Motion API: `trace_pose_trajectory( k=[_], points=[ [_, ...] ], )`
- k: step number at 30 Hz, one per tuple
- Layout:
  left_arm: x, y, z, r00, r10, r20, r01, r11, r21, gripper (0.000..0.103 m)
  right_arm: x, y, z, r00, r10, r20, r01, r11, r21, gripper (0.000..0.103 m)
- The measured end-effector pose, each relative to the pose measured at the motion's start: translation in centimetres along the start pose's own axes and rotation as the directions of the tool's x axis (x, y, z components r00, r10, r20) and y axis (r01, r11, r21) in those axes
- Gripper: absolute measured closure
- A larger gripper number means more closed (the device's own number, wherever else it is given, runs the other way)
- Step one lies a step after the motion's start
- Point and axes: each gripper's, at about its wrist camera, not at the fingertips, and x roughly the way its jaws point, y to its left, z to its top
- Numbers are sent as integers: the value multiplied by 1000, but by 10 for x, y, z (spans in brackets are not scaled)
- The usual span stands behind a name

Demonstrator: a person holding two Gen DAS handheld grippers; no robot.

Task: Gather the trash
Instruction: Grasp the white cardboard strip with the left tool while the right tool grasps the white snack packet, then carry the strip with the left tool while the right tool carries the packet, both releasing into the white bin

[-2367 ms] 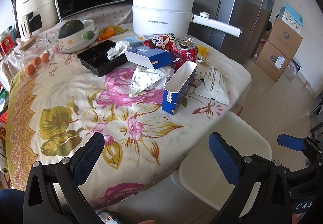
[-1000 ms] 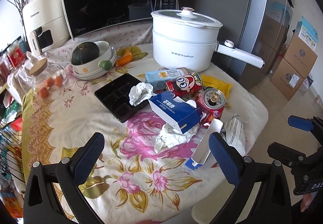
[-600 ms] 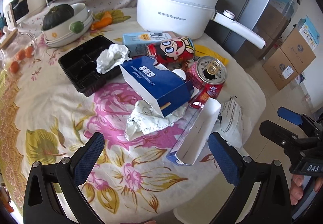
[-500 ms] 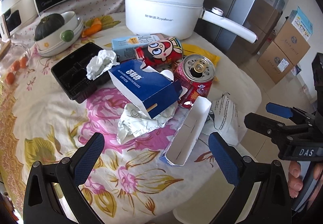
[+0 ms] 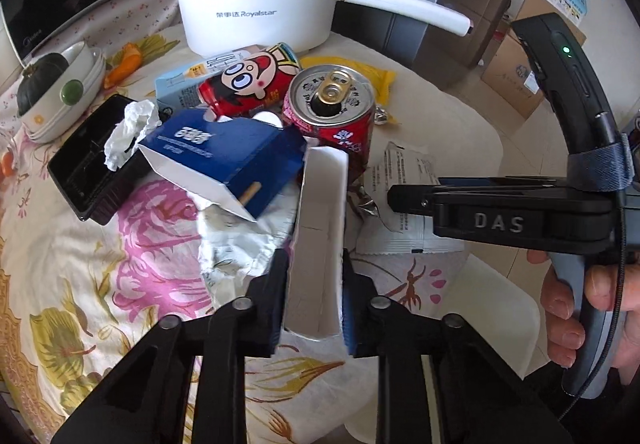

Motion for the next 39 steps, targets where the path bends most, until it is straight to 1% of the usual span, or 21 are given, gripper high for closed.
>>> trace_pose_trajectory(
  k=[1, 3, 4, 5, 8, 11, 13, 17, 22, 26, 31, 32, 34, 37, 39],
  points=[
    [-4, -3, -1, 1000, -6, 11, 6, 1000, 11, 81, -1, 5, -2, 1000, -18, 7, 18, 1000, -17, 55],
    [-11, -6, -3, 999, -17, 34, 17, 1000, 25, 81, -3, 6, -5, 1000, 26, -2, -26, 1000, 0, 64],
    [-13, -5, -4, 999, -23, 43, 22, 999, 26, 81, -6, 7, -8, 999, 47, -2, -47, 999, 3, 72],
    [-16, -4, -5, 998, -30, 50, 29, 999, 23, 81, -9, 8, -9, 998, 57, 3, -57, 998, 2, 75],
    [-23, 4, -8, 996, -61, 63, 62, 998, -8, 81, -20, 4, -13, 998, 48, 34, -48, 999, -8, 76],
    [-32, 11, -13, 990, -113, 88, 118, 992, -49, 81, -31, -6, -15, 997, 61, 51, -62, 998, 24, 76],
    [-38, 13, -15, 984, -143, 108, 150, 987, -56, 81, -39, -10, -17, 995, 74, 63, -77, 996, 44, 76],
    [-48, 8, -18, 973, -190, 134, 196, 980, -38, 81, -61, -15, -25, 991, 91, 95, -95, 994, 44, 76],
    [-54, -10, -27, 966, -211, 147, 211, 977, 17, 80, -87, -19, -38, 987, 89, 132, -92, 996, 16, 76],
    [-53, -34, -36, 964, -239, 120, 230, 969, 86, 80, -95, -35, -61, 987, 96, 127, -103, 993, 51, 75],
    [-50, -71, -54, 957, -285, 54, 271, 945, 185, 80, -90, -61, -96, 992, 106, 70, -113, 987, 115, 75],
    [-49, -78, -57, 957, -287, 44, 272, 940, 207, 80, -89, -65, -100, 993, 100, 60, -106, 987, 119, 73],
    [-46, -92, -64, 958, -287, 22, 273, 930, 247, 80, -86, -66, -104, 997, 68, 47, -73, 991, 111, 72],
    [-37, -104, -69, 961, -276, -15, 270, 923, 275, 80, -74, -57, -109, 1000, 13, 12, -14, 999, 52, 71],
    [-32, -108, -71, 966, -258, -30, 256, 924, 283, 80, -66, -53, -112, 1000, 13, -16, -12, 1000, 28, 71]
  ],
)
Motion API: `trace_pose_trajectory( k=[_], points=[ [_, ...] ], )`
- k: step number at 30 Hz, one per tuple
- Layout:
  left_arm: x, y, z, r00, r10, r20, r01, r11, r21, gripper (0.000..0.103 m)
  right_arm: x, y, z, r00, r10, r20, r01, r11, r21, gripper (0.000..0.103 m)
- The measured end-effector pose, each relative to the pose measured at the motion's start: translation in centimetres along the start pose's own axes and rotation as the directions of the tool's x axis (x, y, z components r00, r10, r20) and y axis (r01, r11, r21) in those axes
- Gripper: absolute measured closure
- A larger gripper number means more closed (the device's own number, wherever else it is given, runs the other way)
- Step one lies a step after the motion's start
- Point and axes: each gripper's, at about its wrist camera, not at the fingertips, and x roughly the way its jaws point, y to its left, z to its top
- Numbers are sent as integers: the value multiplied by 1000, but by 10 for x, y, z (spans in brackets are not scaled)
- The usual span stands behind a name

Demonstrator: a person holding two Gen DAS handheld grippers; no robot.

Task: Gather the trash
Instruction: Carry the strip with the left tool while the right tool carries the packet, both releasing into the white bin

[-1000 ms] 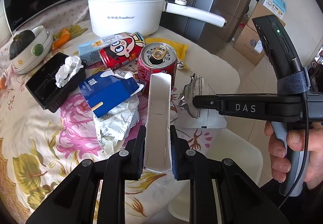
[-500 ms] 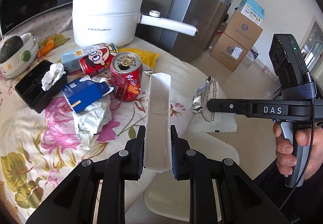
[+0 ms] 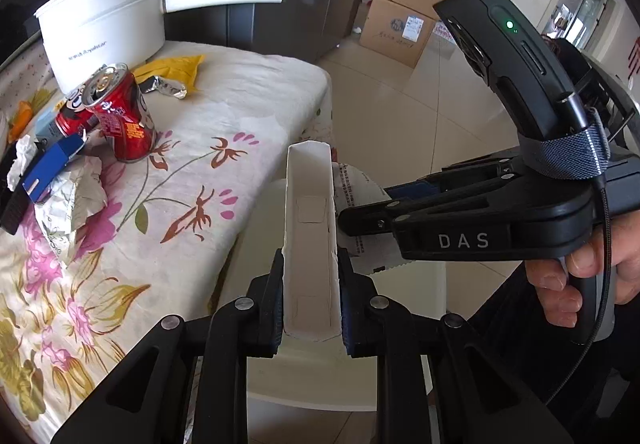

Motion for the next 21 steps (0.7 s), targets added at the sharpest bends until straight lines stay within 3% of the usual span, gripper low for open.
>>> trace_pose_trajectory(
  k=[4, 13, 15, 17, 21],
  points=[
    [2, 3, -4, 1000, 19, -21, -19, 1000, -6, 79, 9, 10, 1, 998, -54, -23, 53, 997, -56, 68],
    [6, -1, -7, 998, 18, -57, -17, 1000, 21, 71, 13, 14, 3, 995, -86, -43, 82, 993, -86, 53],
    [6, -7, -8, 998, 26, -64, -23, 999, 46, 67, 12, 13, 4, 995, -94, -39, 90, 993, -82, 48],
    [8, -10, -9, 997, 37, -69, -32, 997, 70, 55, 12, 10, 5, 994, -102, -41, 99, 993, -71, 43],
    [8, -12, -10, 996, 55, -66, -50, 995, 84, 47, 10, 5, 7, 994, -99, -37, 97, 994, -55, 42]
  ],
)
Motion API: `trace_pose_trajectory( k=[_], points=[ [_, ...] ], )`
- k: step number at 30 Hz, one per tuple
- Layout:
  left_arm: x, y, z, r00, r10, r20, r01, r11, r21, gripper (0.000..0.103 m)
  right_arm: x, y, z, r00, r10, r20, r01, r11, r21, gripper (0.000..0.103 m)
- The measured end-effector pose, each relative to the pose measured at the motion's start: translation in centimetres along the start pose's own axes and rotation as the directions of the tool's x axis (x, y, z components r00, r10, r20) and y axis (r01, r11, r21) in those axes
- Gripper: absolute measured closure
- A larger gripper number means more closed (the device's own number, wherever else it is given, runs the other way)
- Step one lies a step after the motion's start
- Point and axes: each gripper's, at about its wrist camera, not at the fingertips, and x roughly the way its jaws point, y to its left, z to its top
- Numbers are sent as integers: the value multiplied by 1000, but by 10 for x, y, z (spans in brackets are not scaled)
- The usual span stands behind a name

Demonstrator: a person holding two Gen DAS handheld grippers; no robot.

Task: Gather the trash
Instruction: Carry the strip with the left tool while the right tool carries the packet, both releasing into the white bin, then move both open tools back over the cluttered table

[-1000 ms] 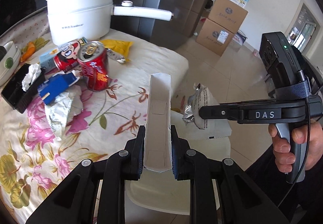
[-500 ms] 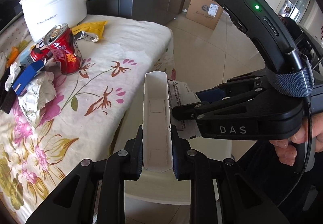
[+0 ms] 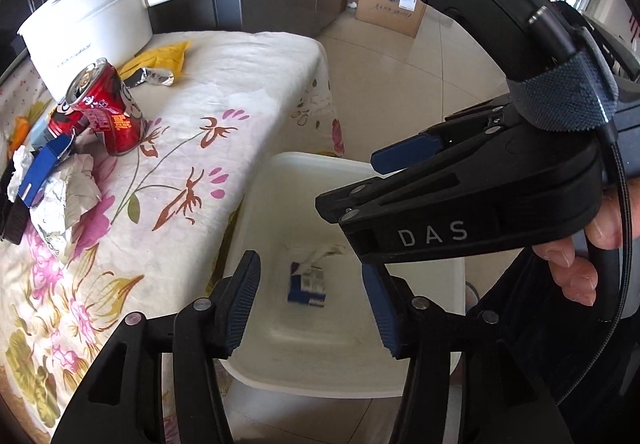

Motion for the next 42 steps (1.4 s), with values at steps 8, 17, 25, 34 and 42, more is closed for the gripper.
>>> trace_pose_trajectory(
  k=[8, 17, 25, 34, 42],
  points=[
    [-2, 9, 0, 1000, 0, 4, 1, 1000, -31, 45, -3, 3, -2, 1000, 2, 17, -2, 1000, 9, 37],
    [-1, 8, 2, 1000, 8, 8, -7, 1000, -23, 45, -3, 4, -2, 1000, 6, 27, -6, 1000, 16, 34],
    [-10, 9, 1, 999, 25, 41, -24, 999, -28, 45, -3, 5, -2, 1000, 5, 31, -5, 1000, 21, 34],
    [-32, 23, 7, 989, 83, 123, -75, 995, -69, 45, -10, 3, 1, 998, 13, 68, -16, 999, 45, 32],
    [-63, 62, 8, 973, 107, 206, -62, 976, -210, 45, -30, -3, 6, 983, 83, 164, -99, 991, 93, 32]
  ],
)
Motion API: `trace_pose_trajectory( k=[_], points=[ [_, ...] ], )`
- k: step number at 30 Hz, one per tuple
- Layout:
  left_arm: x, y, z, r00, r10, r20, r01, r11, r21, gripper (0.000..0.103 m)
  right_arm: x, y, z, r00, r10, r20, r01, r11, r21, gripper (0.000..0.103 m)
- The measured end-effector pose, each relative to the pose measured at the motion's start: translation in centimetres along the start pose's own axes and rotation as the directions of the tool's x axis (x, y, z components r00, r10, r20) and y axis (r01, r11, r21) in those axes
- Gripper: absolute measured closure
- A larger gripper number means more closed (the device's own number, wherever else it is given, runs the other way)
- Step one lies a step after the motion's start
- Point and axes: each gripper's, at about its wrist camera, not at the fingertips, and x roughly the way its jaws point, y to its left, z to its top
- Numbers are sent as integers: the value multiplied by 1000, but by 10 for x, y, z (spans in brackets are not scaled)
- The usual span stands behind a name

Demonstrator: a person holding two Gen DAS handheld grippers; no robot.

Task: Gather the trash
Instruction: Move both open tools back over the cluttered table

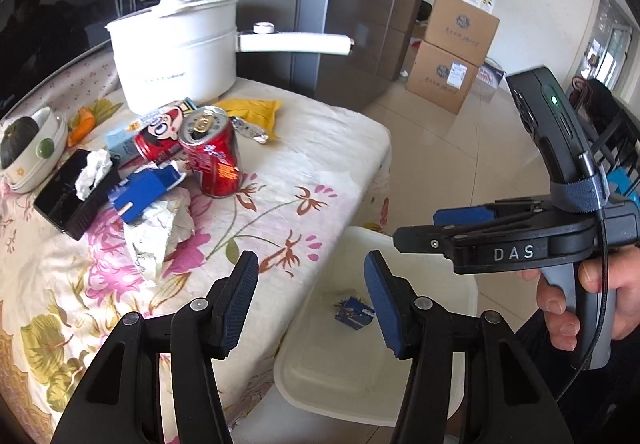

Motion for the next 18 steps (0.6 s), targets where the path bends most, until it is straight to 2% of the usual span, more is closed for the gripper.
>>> trace_pose_trajectory(
  k=[5, 7, 9, 11, 15, 18],
  points=[
    [-13, 33, 10, 998, 40, 41, -35, 993, -110, 45, -1, -2, 5, 998, 55, 0, -55, 996, 69, 32],
    [-15, 48, 12, 998, 52, 40, -45, 985, -166, 45, 0, -1, 9, 997, 79, -4, -78, 992, 98, 32],
    [-16, 67, 13, 998, 49, 31, -41, 972, -233, 45, 1, 5, 13, 998, 68, 4, -68, 993, 100, 32],
    [-18, 88, 13, 999, 44, 26, -33, 949, -312, 45, 1, 13, 17, 998, 62, 17, -63, 995, 79, 32],
    [-20, 124, 8, 991, 136, -17, -130, 892, -432, 37, 5, 30, 24, 996, 87, 17, -88, 995, 50, 32],
    [-19, 148, 4, 995, 100, -17, -94, 848, -521, 37, 11, 40, 29, 996, 94, 11, -94, 995, 33, 32]
  ],
)
